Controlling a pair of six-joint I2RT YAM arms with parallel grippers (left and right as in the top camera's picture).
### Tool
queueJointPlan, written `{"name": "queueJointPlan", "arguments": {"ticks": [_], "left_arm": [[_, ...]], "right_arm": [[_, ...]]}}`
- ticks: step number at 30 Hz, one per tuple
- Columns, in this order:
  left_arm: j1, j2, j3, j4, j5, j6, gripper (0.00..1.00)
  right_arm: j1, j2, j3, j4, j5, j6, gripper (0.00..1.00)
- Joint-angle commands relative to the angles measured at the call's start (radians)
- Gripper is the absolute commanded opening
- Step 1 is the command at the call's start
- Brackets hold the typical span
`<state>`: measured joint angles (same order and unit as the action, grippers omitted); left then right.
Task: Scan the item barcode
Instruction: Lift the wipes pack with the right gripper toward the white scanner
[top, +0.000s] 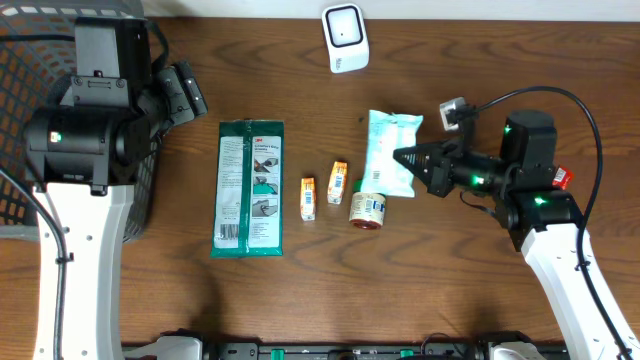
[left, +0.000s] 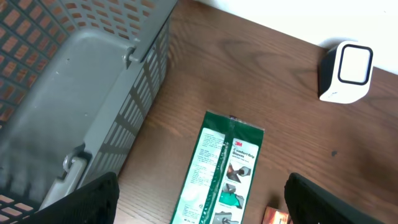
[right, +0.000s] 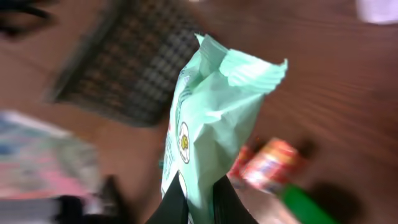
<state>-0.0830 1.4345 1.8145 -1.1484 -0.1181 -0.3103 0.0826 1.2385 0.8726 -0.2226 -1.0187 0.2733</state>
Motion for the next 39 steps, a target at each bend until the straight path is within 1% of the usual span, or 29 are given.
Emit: {"name": "queueJointPlan", "arguments": {"ticks": [1,3,5,14,19,23,25,30,31,33,34,37,39], "left_arm": [[0.003,0.004,0.000,-0.003,0.002,0.009,0.86],[0.003,0.004,0.000,-0.003,0.002,0.009,0.86],[0.003,0.004,0.000,-0.003,0.002,0.009,0.86],[0.003,0.004,0.000,-0.003,0.002,0.009,0.86],[0.003,0.004,0.000,-0.003,0.002,0.009,0.86],[0.003,0.004,0.000,-0.003,0.002,0.009,0.86],[0.003,0.004,0.000,-0.003,0.002,0.009,0.86],[0.003,0.004,0.000,-0.003,0.002,0.009,0.86],[0.003,0.004,0.000,-0.003,0.002,0.009,0.86],[0.003,0.004,0.000,-0.003,0.002,0.009,0.86],[0.003,0.004,0.000,-0.003,0.002,0.009,0.86],[0.003,0.004,0.000,-0.003,0.002,0.009,0.86],[0.003,0.004,0.000,-0.003,0.002,0.009,0.86]], "right_arm": [[0.009,-0.017,0.022,0.057,-0.294,0.212,0.01],[0.009,-0.017,0.022,0.082,-0.335,0.300,0.01],[0.009,-0.017,0.022,0.091,-0.345,0.353,0.01],[0.009,-0.016,0.021,0.108,-0.319,0.346,0.01],[0.010,-0.016,0.021,0.102,-0.292,0.205,0.01],[0.011,-0.016,0.021,0.071,-0.226,0.014,0.01],[0.009,-0.016,0.021,0.052,-0.216,-0.046,0.01],[-0.011,-0.016,0.021,0.008,-0.216,-0.062,0.01],[-0.014,-0.016,0.021,0.015,-0.216,-0.093,0.01],[-0.011,-0.015,0.021,0.022,-0.215,-0.203,0.01],[-0.011,-0.015,0.021,0.021,-0.204,-0.229,0.01],[-0.010,-0.015,0.021,0.011,-0.112,-0.242,0.01],[-0.010,-0.015,0.021,0.013,-0.080,-0.328,0.01]]}}
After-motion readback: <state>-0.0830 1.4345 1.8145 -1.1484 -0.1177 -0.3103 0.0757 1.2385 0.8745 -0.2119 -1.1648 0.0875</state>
